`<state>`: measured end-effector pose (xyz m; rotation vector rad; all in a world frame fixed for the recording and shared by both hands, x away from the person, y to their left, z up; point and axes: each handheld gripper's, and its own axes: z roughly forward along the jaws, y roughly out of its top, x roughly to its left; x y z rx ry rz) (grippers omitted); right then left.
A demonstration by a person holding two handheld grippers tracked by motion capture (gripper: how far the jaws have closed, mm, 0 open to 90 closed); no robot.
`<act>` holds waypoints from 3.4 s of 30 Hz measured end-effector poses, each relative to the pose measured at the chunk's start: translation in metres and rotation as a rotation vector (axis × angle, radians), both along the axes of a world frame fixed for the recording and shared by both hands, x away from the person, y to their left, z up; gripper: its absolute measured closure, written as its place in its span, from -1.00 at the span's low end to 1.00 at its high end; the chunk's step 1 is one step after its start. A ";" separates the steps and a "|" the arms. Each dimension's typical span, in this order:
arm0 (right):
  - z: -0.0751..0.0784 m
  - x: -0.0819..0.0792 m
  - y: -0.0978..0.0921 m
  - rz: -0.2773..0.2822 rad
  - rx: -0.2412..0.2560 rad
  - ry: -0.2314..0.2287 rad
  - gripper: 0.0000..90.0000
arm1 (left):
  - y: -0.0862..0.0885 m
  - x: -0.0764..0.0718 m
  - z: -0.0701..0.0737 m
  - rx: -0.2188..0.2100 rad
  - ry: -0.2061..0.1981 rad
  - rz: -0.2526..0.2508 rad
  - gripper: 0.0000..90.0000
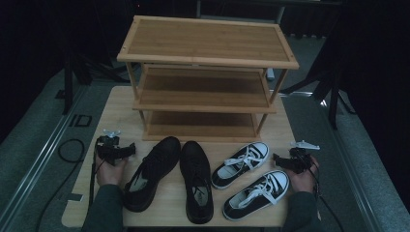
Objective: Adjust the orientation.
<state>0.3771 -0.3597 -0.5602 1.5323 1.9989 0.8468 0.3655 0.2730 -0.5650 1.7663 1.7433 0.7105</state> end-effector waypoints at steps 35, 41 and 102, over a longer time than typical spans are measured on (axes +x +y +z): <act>0.000 -0.001 0.001 0.000 0.001 0.000 -0.74 | 0.008 -0.029 0.037 -0.060 0.039 -0.256 0.36; 0.000 -0.002 0.001 0.000 0.003 0.002 -0.74 | 0.007 -0.040 0.057 -0.056 0.038 -0.356 0.36; 0.000 -0.002 0.001 0.003 0.002 0.001 -0.74 | -0.028 -0.098 0.119 0.001 0.099 -0.696 0.24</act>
